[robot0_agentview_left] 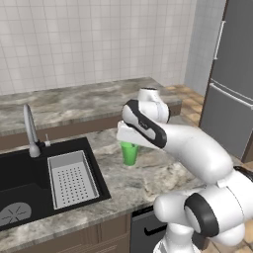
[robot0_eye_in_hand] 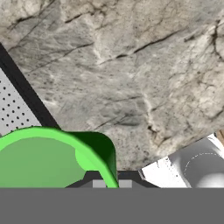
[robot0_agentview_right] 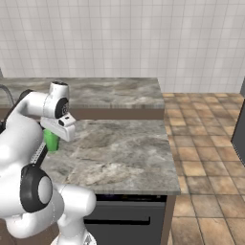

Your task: Pick the cup and bowl from the counter and place them on the counter next to the sink.

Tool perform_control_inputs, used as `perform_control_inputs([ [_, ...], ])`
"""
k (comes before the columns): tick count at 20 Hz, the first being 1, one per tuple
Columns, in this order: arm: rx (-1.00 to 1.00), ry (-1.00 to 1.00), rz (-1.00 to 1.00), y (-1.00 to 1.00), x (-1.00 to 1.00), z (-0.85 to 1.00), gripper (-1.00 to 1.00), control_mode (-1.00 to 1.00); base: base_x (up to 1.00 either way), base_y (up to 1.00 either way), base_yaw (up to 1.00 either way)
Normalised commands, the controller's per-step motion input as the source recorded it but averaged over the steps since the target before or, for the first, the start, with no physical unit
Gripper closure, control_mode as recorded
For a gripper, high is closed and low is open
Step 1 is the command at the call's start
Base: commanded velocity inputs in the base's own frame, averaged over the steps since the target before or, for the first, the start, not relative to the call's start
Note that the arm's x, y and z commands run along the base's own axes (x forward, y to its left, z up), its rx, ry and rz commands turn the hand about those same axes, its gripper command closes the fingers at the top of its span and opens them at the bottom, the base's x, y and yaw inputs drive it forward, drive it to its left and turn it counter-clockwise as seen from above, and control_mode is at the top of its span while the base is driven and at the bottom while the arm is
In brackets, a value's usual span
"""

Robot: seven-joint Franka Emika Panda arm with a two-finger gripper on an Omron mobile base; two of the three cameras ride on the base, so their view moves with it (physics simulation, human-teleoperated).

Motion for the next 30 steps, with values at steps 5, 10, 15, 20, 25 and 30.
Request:
perform_control_inputs([
  [5, 0.00, 0.00, 0.07, 0.05, 0.13, -0.17, 1.00, -1.00, 0.00, 0.00, 0.00],
  [10, 0.00, -0.02, 0.08, 0.00, 0.15, -0.29, 1.00, -1.00, 0.00, 0.00, 0.00],
  [15, 0.00, -0.10, 0.05, 0.00, 0.02, -0.39, 1.00, -1.00, 0.00, 0.00, 0.00],
  [20, 0.00, -0.14, 0.05, 0.07, 0.00, -0.22, 1.00, -1.00, 0.00, 0.00, 0.00],
  [25, 0.00, -0.12, 0.04, 0.09, 0.08, -0.35, 1.00, -1.00, 0.00, 0.00, 0.00],
  [30, 0.00, 0.00, 0.00, 0.14, 0.11, -0.06, 1.00, -1.00, 0.00, 0.00, 0.00],
])
